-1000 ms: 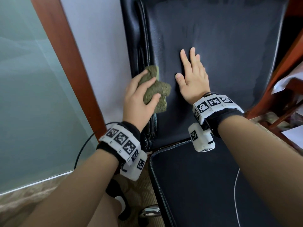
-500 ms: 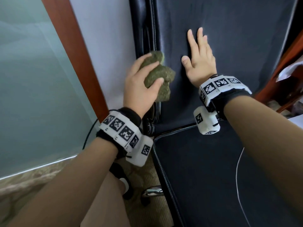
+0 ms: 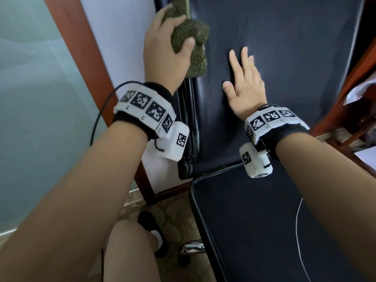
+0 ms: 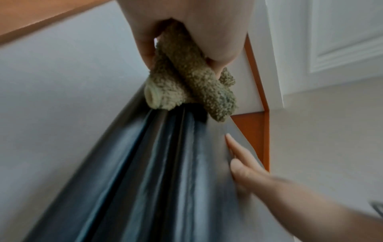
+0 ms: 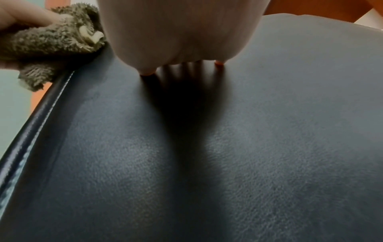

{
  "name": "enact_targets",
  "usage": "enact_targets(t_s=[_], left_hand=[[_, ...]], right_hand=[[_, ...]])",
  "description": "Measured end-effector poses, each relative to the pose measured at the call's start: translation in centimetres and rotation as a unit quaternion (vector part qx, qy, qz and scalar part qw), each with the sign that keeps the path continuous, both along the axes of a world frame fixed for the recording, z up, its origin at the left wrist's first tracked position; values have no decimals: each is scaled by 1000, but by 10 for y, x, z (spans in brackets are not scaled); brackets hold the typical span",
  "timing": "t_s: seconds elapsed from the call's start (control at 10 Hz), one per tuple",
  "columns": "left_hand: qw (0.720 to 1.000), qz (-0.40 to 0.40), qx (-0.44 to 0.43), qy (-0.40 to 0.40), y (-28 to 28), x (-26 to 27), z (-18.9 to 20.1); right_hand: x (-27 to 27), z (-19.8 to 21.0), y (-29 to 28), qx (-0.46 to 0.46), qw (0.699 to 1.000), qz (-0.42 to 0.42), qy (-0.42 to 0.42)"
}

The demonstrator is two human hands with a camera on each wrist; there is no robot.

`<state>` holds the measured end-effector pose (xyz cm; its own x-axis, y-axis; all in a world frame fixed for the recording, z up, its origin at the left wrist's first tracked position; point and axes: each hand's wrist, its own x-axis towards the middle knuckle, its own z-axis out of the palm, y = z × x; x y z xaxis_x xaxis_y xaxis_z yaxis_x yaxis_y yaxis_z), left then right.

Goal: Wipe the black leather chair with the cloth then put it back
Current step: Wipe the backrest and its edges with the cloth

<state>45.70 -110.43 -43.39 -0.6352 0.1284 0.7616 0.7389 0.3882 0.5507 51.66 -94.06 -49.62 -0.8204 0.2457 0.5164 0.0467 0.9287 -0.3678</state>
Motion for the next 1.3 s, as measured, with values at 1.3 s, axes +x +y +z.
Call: enact_targets(t_s=[1.3], left_hand=[[991,-40,-110,-66,-23,52,-122]], right_hand=[[4,3,1,7,1000,-11,-13]])
